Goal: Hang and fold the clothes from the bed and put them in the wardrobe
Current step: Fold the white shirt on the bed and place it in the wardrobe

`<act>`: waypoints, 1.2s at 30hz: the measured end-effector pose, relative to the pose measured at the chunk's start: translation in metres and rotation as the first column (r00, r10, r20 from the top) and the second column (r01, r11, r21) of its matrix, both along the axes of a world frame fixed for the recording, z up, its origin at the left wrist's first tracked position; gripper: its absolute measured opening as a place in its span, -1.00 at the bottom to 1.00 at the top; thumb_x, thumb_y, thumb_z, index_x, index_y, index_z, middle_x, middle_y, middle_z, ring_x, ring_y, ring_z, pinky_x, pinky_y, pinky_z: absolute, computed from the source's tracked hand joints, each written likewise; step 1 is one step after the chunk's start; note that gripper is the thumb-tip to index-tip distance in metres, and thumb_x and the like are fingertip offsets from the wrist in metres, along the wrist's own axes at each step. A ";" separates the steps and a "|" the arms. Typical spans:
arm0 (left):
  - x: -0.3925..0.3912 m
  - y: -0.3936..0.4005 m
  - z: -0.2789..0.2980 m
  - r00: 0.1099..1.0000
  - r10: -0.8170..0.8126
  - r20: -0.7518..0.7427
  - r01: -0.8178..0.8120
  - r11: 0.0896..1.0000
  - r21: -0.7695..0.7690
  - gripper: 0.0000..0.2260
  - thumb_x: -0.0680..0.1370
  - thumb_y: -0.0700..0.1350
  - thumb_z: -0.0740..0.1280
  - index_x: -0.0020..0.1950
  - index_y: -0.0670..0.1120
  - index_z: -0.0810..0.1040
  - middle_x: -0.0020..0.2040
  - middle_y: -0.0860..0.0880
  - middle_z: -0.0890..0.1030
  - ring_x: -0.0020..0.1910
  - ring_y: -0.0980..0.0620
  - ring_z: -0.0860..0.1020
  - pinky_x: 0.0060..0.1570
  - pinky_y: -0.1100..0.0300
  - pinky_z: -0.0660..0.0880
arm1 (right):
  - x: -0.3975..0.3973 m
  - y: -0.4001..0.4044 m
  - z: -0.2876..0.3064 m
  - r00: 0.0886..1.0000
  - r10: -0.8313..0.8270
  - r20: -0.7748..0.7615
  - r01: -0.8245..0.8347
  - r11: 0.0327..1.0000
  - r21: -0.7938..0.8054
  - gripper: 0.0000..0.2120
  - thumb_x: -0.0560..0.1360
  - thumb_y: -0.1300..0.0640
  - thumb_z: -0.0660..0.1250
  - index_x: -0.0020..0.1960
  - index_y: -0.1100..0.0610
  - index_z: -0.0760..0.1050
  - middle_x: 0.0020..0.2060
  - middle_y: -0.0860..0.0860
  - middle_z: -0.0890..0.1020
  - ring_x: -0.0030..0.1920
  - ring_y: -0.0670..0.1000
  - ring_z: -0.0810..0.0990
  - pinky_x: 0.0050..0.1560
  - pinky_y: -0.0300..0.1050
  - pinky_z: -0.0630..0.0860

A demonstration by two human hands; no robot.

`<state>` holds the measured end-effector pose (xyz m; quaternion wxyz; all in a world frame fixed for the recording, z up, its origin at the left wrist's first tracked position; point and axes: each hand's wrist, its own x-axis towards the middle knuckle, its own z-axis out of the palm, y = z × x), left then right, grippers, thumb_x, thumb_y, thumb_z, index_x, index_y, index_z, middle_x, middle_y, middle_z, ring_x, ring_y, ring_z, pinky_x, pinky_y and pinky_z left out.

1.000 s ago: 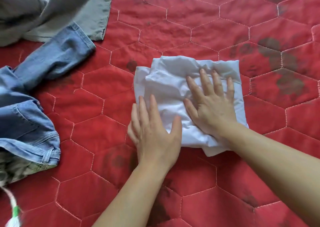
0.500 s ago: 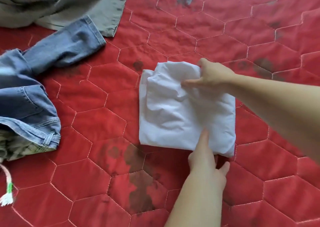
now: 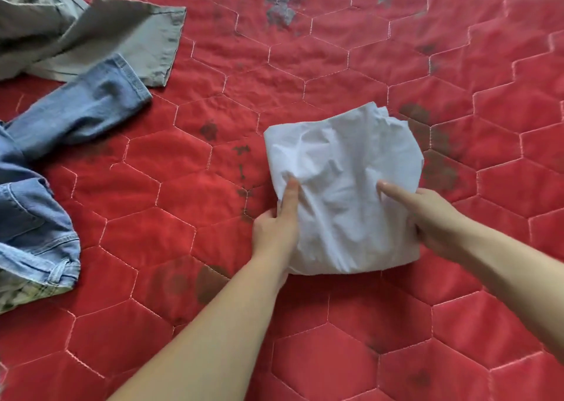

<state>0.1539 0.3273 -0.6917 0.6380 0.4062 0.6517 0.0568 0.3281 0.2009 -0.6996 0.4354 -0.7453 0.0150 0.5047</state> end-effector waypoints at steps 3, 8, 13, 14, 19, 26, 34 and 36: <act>0.004 0.004 -0.004 0.990 -0.143 0.013 0.143 0.990 0.005 -0.44 0.32 0.51 0.24 -0.17 0.01 0.50 -0.18 0.15 0.54 -0.19 0.18 0.51 -0.18 0.20 0.41 | -0.004 -0.011 0.002 0.985 -0.057 -0.160 0.068 0.996 0.066 -0.61 0.39 -0.03 0.45 0.12 0.17 0.62 -0.03 0.07 0.72 -0.05 0.05 0.71 -0.28 -0.15 0.63; -0.008 -0.002 0.005 0.984 -0.164 0.066 0.173 0.974 -0.148 -0.04 0.15 0.60 0.25 0.22 -0.14 0.55 0.01 0.03 0.66 -0.02 0.04 0.63 0.03 0.12 0.55 | -0.017 -0.032 0.011 0.979 -0.144 -0.142 0.154 0.986 0.061 -0.56 0.27 -0.06 0.48 0.05 0.19 0.63 -0.07 0.06 0.73 -0.10 0.02 0.72 -0.32 -0.21 0.61; -0.032 -0.010 0.026 0.917 -0.243 0.317 0.358 0.852 -0.382 -0.28 0.16 0.42 0.42 0.07 -0.09 0.64 -0.04 -0.03 0.72 -0.09 0.02 0.70 -0.27 0.20 0.61 | -0.034 -0.061 0.036 0.973 -0.141 -0.182 0.144 0.990 0.006 -0.46 0.22 -0.15 0.49 0.06 0.17 0.64 -0.04 0.06 0.72 -0.06 0.05 0.71 -0.18 -0.09 0.59; -0.039 -0.012 0.031 0.898 -0.279 0.341 0.410 0.814 -0.412 -0.30 0.18 0.36 0.45 0.13 -0.10 0.63 0.02 -0.05 0.71 -0.03 -0.01 0.69 -0.21 0.18 0.61 | -0.038 -0.068 0.043 0.972 -0.121 -0.200 0.124 0.992 0.005 -0.46 0.24 -0.14 0.48 0.09 0.18 0.63 -0.02 0.08 0.72 -0.03 0.06 0.71 -0.17 -0.10 0.59; -0.070 -0.012 0.059 0.772 -0.471 0.426 0.635 0.557 -0.535 -0.65 0.36 0.20 0.46 -0.07 -0.05 0.74 -0.01 -0.04 0.71 -0.05 0.01 0.69 -0.21 0.24 0.58 | -0.060 -0.104 0.081 0.873 -0.026 -0.486 -0.025 0.995 -0.098 -0.51 0.21 -0.15 0.48 0.02 0.12 0.70 0.01 0.13 0.71 -0.05 0.13 0.71 -0.16 -0.06 0.61; -0.067 0.012 0.063 0.789 -0.428 0.441 0.614 0.539 -0.576 -0.72 0.35 0.10 0.42 -0.19 -0.10 0.73 -0.20 -0.06 0.70 -0.22 -0.01 0.68 -0.23 0.21 0.58 | -0.066 -0.097 0.083 0.835 -0.086 -0.544 0.064 0.996 -0.058 -0.59 0.15 0.04 0.44 -0.05 0.19 0.62 -0.24 0.10 0.69 -0.33 0.07 0.68 -0.33 -0.14 0.59; -0.023 0.051 0.037 0.723 -0.415 0.552 0.636 0.711 -0.299 -0.62 0.42 -0.30 0.29 0.21 -0.16 0.62 0.22 -0.16 0.61 0.16 -0.11 0.60 0.11 0.04 0.55 | -0.014 -0.066 0.057 0.902 -0.013 -0.432 0.080 0.987 0.137 -0.61 0.34 0.26 0.32 0.17 0.16 0.57 -0.08 0.12 0.71 -0.17 0.11 0.71 -0.31 -0.05 0.61; -0.012 0.055 0.032 0.715 -0.434 0.548 0.621 0.755 -0.212 -0.50 0.41 -0.45 0.22 0.32 -0.15 0.50 0.26 -0.17 0.59 0.22 -0.14 0.58 0.16 0.00 0.55 | -0.002 -0.060 0.049 0.925 0.005 -0.381 0.082 0.974 0.211 -0.58 0.43 0.41 0.21 0.24 0.19 0.52 0.05 0.12 0.69 0.01 0.09 0.69 -0.22 -0.09 0.63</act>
